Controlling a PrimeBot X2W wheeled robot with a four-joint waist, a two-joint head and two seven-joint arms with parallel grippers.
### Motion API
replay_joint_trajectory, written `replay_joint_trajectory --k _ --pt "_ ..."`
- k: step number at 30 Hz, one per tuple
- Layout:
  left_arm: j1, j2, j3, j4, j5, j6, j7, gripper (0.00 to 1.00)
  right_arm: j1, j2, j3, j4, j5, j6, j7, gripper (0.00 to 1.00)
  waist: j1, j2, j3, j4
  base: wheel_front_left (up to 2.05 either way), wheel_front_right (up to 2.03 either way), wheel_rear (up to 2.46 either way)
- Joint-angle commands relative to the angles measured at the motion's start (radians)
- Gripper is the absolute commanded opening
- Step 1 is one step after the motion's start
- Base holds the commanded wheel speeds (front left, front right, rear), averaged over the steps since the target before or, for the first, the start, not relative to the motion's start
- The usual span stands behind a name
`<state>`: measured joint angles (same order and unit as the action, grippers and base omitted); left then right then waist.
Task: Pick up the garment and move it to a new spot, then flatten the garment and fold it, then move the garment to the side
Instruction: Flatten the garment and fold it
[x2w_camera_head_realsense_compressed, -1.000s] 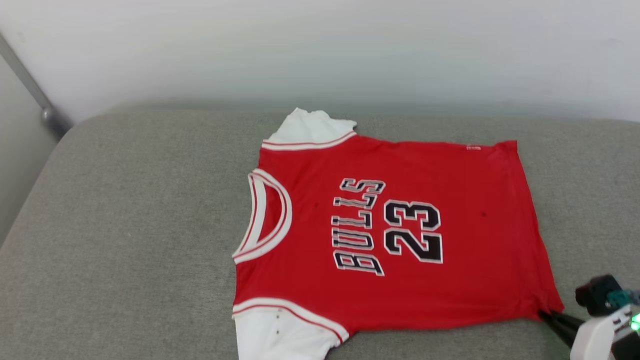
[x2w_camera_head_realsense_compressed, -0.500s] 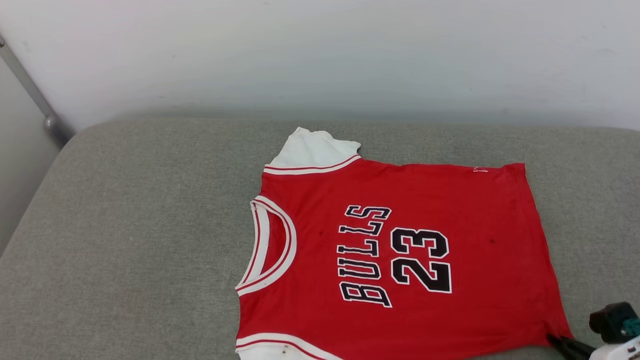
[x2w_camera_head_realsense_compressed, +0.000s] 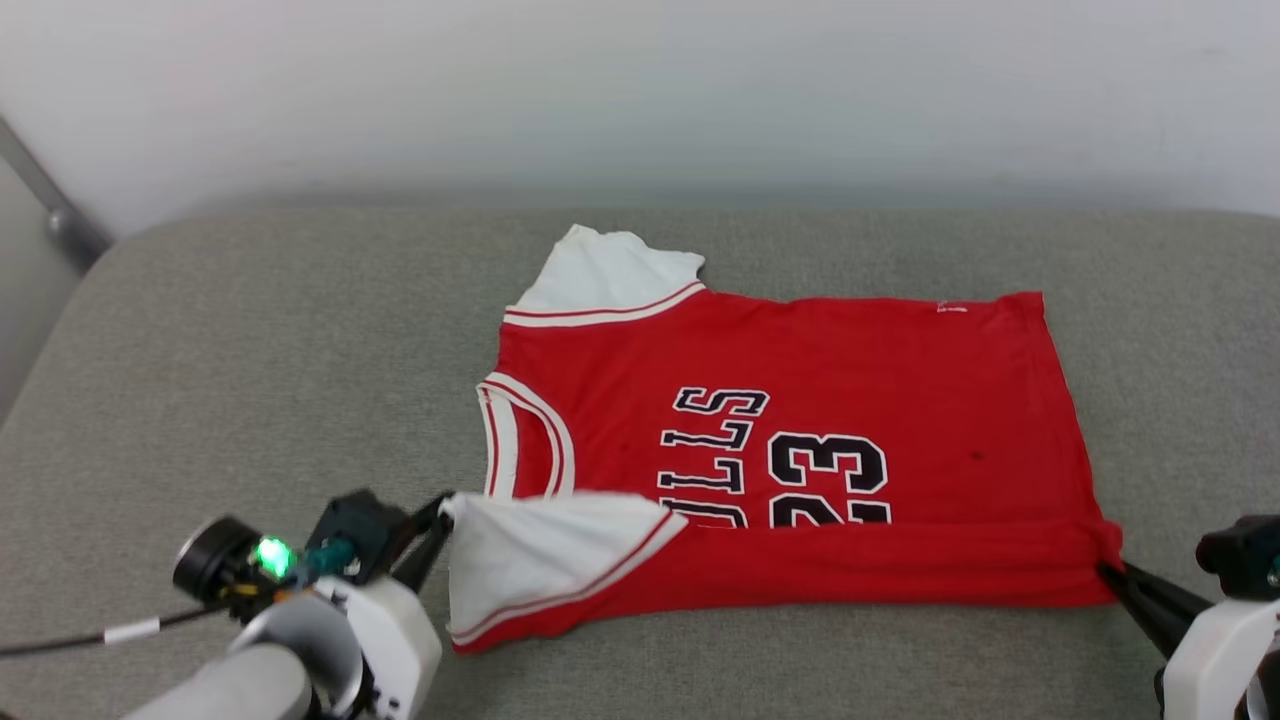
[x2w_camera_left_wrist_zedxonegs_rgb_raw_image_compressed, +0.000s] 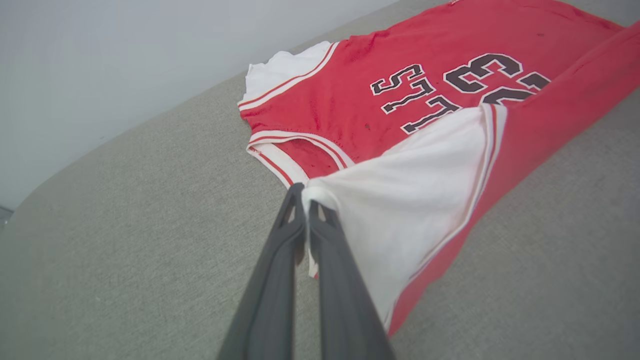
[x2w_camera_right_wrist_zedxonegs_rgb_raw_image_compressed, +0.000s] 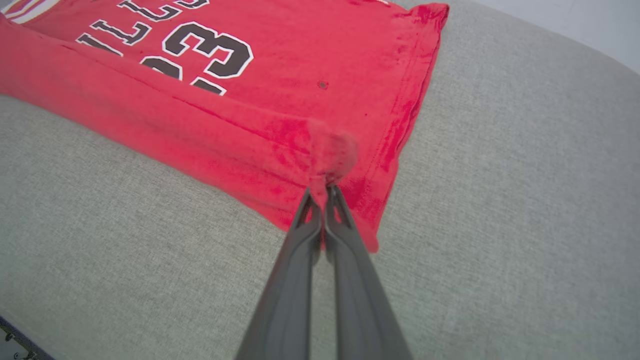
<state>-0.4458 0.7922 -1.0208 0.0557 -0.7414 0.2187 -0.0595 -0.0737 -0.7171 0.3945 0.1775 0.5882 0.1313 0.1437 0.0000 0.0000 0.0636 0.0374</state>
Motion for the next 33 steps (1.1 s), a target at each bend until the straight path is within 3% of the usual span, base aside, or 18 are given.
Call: replay_joint_trajectory --k 1,16,17,25,26,27,28,29,30,33 --pt "-0.024 -0.012 0.006 0.014 0.003 -0.011 0.002 0.0 -0.015 0.009 -0.009 -0.008 -0.002 -0.001 0.005 0.0 0.0 0.0 0.024 -0.013 0.0 0.0 0.0" --pt "-0.32 -0.127 -0.004 0.3 0.074 -0.174 0.026 0.0 -0.162 0.037 -0.03 0.015 -0.032 -0.001 0.084 0.0 0.0 0.0 0.242 -0.053 0.0 0.0 0.0" --pt "-0.343 -0.148 -0.02 0.378 0.079 -0.208 0.024 0.0 -0.2 0.04 -0.005 0.041 -0.03 -0.001 0.101 0.0 0.0 0.0 0.27 -0.057 0.0 0.0 0.0" --pt "-0.348 -0.218 -0.056 0.546 0.082 -0.268 -0.005 0.0 -0.243 0.049 0.066 0.119 -0.017 -0.001 0.088 0.0 0.0 0.0 0.265 -0.055 0.0 0.0 0.0" --pt "-0.342 -0.224 -0.059 0.56 0.079 -0.272 -0.008 0.0 -0.246 0.048 0.072 0.122 -0.013 -0.001 0.084 0.07 0.0 0.0 0.255 -0.053 0.0 0.0 0.0" --pt "-0.338 -0.231 -0.059 0.571 0.073 -0.275 -0.015 0.0 -0.246 0.046 0.077 0.123 -0.009 -0.001 0.079 0.42 0.0 0.0 0.244 -0.05 0.0 0.0 0.0" --pt "-0.338 -0.235 -0.058 0.58 0.073 -0.276 -0.023 0.0 -0.246 0.044 0.081 0.122 -0.007 -0.001 0.073 0.71 0.0 0.0 0.232 -0.047 0.0 0.0 0.0" --pt "-0.338 -0.239 -0.058 0.586 0.073 -0.278 -0.03 0.46 -0.245 0.041 0.082 0.119 -0.006 -0.001 0.065 1.0 0.0 0.0 0.218 -0.044 0.0 0.0 0.0" --pt "-0.341 -0.241 -0.057 0.59 0.075 -0.276 -0.038 1.0 -0.243 0.039 0.081 0.116 -0.004 -0.001 0.056 1.0 0.0 0.0 0.205 -0.041 0.0 0.0 0.0" --pt "-0.357 -0.232 -0.052 0.592 0.074 -0.276 -0.046 1.0 -0.225 0.035 0.077 0.11 0.002 -0.001 0.04 1.0 0.0 0.0 0.162 -0.027 0.0 0.0 0.0"
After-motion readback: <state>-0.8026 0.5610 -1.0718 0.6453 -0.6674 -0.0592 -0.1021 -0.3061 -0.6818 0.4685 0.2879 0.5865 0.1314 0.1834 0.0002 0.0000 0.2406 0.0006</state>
